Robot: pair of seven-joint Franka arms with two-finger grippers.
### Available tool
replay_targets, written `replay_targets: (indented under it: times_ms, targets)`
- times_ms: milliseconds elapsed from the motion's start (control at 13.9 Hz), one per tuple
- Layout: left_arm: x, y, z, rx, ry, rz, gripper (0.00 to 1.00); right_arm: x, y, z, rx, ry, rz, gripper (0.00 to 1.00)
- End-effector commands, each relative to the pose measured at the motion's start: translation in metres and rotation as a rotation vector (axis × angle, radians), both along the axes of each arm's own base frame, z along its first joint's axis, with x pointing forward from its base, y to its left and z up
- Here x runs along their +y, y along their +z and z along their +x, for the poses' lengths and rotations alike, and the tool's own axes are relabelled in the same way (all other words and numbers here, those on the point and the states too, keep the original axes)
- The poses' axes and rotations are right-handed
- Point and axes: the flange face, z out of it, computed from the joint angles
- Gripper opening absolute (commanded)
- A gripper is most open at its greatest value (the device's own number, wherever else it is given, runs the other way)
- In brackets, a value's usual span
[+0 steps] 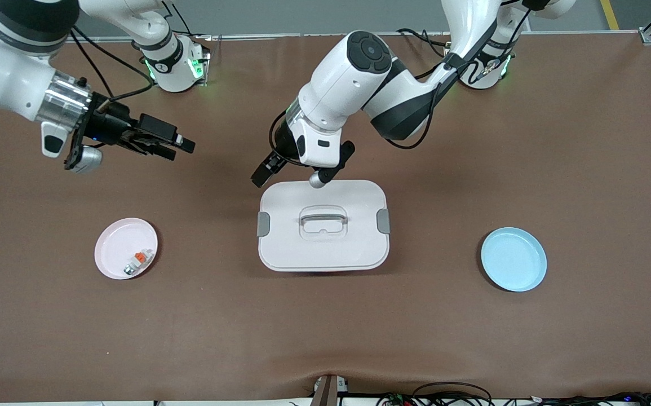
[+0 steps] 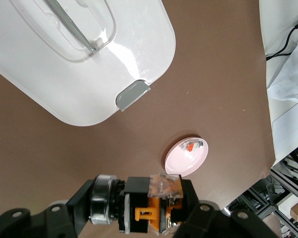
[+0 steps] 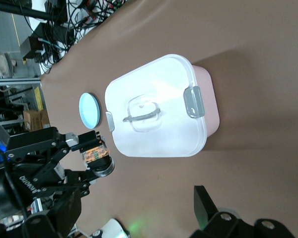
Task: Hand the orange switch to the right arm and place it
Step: 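Hold the block above the box while the right gripper reaches it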
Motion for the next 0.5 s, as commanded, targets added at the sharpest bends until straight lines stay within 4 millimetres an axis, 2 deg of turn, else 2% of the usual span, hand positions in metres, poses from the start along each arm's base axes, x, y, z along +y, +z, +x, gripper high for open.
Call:
replay_targets:
  times_ms: [0,144,432]
  targets:
    - [-0.011,0.001,-0.005,-0.005,0.004,-0.002,0.0,0.008,-0.003,-0.03,-0.037,-0.083,0.062,1.0]
    - [-0.013,-0.001,-0.007,-0.009,0.004,0.008,0.0,0.023,-0.003,-0.042,-0.083,-0.122,0.087,1.0]
    - [-0.017,-0.004,-0.011,-0.008,-0.003,0.013,0.0,0.054,-0.017,-0.076,-0.158,-0.207,0.119,1.0]
